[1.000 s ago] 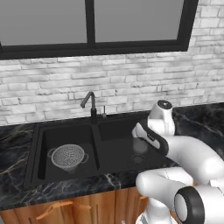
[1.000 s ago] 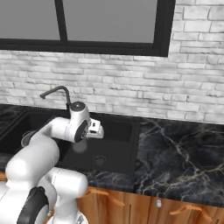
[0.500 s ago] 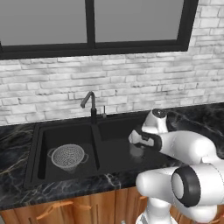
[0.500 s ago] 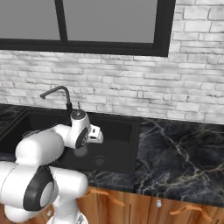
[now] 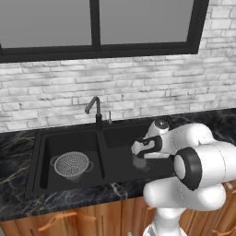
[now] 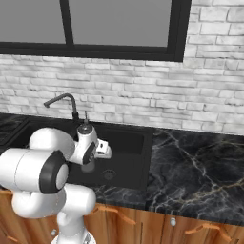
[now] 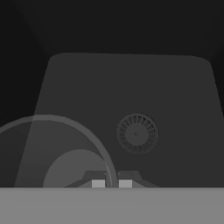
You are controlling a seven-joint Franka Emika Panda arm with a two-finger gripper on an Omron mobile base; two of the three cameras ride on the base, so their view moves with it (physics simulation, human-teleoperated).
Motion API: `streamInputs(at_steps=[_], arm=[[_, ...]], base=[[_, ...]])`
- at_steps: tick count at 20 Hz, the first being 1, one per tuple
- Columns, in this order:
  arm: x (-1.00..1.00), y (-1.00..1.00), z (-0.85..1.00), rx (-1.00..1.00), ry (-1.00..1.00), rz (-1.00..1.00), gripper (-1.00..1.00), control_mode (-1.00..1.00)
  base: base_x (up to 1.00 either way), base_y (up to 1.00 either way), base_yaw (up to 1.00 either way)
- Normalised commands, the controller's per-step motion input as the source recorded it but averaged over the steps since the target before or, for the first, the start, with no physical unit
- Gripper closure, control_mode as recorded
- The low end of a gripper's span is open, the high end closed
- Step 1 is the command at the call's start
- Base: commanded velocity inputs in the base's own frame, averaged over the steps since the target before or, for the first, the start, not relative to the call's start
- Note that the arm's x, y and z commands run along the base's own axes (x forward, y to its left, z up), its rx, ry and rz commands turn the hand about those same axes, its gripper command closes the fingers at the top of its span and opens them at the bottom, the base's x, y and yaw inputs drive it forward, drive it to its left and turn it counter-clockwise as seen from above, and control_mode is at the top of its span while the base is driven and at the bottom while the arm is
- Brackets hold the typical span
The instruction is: Place the colander in the left basin and the glass cup in the right basin of the sink.
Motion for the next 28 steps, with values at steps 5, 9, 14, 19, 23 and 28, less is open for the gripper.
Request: streamInputs(at_steps=[5,9,14,19,23,28], arm=[[0.21,0.04,-0.32,0.0,0.0,0.0,1.0,-1.0],[0.15,0.0,-0.31,0.0,0.0,0.0,1.0,-1.0],[0.08,0.0,-0.33,0.0,0.0,0.0,1.0,-1.0],[0.04,0.0,-0.28,0.0,0.0,0.0,1.0,-1.0],[0.01,0.0,-0.17,0.0,0.0,0.0,1.0,-1.0],[0.0,0.0,-0.12,0.0,0.0,0.0,1.0,-1.0]], base=[[0.0,0.0,0.0],[0.0,0.0,0.0],[0.0,0.0,0.0],[0.0,0.0,0.0],[0.0,0.0,0.0],[0.0,0.0,0.0]])
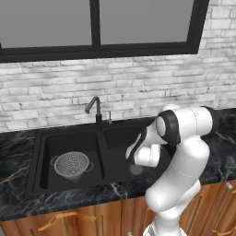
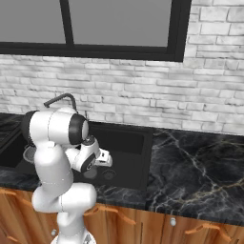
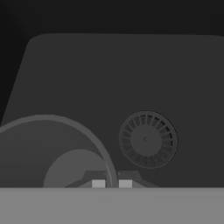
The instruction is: Place the colander in the left basin and the glass cup in the right basin of the sink.
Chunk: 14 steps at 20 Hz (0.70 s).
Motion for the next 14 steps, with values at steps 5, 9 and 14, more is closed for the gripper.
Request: streamInputs(at_steps=[5,9,14], arm=[[0.0,0.0,-0.15,0.0,0.0,0.0,1.0,-1.0],[0.0,0.0,-0.14,0.0,0.0,0.0,1.0,-1.0],[0.0,0.0,-0.14,0.0,0.0,0.0,1.0,-1.0]], base=[[0.0,0.0,0.0],[0.0,0.0,0.0],[0.0,0.0,0.0]])
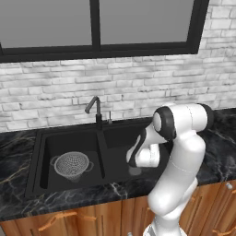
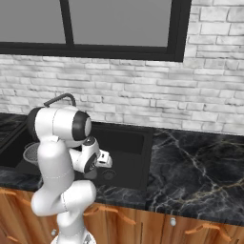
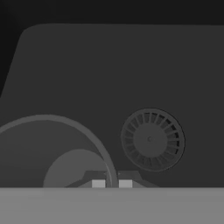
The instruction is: Place the colander in the left basin and the glass cup in the right basin of the sink.
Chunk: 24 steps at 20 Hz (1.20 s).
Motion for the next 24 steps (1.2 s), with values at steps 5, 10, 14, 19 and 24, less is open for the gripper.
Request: streamInputs(at_steps=[5,10,14,19,24], arm=[[0.0,0.0,-0.16,0.0,0.0,0.0,1.0,-1.0],[0.0,0.0,-0.07,0.0,0.0,0.0,1.0,-1.0],[0.0,0.0,0.0,0.0,0.0,0.0,-1.0,-1.0],[0.0,0.0,0.0,0.0,0.0,0.0,-1.0,-1.0],[0.0,0.0,0.05,0.0,0.0,0.0,-1.0,-1.0]], base=[[0.0,0.0,0.0],[0.0,0.0,0.0],[0.0,0.0,0.0],[0.0,0.0,0.0],[0.0,0.0,0.0]])
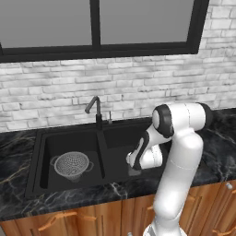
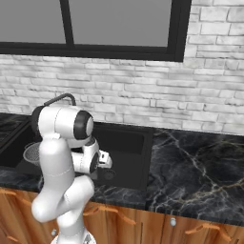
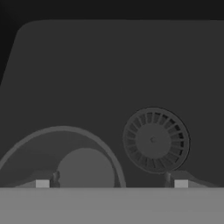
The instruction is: Place the colander in the left basin and the glass cup in the right basin of the sink.
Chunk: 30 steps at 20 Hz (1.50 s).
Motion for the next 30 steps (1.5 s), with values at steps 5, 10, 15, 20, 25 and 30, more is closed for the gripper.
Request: streamInputs(at_steps=[5,10,15,20,25,30], arm=[[-0.02,0.0,0.37,0.0,-0.05,0.0,-1.0,-1.0],[-0.19,0.0,0.55,0.0,-0.06,0.0,-1.0,-1.0],[-0.03,0.0,0.65,0.0,-0.01,0.0,-1.0,-1.0],[-0.07,0.0,0.69,0.0,0.0,-0.01,-1.0,-1.0],[-0.21,0.13,0.72,-0.01,0.0,-0.06,-1.0,-1.0],[-0.29,0.28,0.7,-0.03,0.01,-0.12,-1.0,-1.0]], base=[[0.0,0.0,0.0],[0.0,0.0,0.0],[0.0,0.0,0.0],[0.0,0.0,0.0],[0.0,0.0,0.0],[0.0,0.0,0.0]])
